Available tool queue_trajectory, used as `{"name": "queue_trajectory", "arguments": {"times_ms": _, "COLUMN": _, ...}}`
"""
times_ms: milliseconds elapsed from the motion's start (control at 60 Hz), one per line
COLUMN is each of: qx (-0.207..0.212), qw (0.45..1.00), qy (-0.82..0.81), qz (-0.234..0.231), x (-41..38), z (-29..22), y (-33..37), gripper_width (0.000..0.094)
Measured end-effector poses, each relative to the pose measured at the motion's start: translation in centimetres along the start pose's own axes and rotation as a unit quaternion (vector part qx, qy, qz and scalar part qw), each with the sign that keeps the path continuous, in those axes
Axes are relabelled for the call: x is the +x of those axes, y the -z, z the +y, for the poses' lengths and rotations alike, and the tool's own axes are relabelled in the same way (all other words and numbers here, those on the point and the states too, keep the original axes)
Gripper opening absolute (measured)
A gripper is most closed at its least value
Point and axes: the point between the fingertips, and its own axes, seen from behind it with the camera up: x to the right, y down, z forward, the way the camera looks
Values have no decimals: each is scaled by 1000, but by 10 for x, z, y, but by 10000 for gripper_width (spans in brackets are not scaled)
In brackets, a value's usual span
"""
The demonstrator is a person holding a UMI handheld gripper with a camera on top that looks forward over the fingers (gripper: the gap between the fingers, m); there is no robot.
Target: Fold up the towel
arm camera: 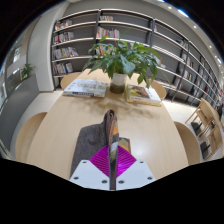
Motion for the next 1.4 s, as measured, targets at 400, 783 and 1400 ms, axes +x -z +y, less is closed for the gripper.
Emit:
{"name": "queue_trajectory", "arguments": {"times_ms": 400, "qx": 4, "qw": 1000, "qy": -7, "qz": -10, "x": 36, "z": 12, "y": 17, "gripper_width": 747}}
{"name": "queue_trajectory", "arguments": {"times_ms": 783, "qx": 128, "qw": 990, "qy": -55, "qz": -5, "x": 38, "z": -78, "y": 191, "gripper_width": 811}}
{"name": "queue_trajectory", "arguments": {"times_ms": 1400, "qx": 140, "qw": 988, "qy": -57, "qz": 25, "x": 35, "z": -9, "y": 301, "gripper_width": 799}}
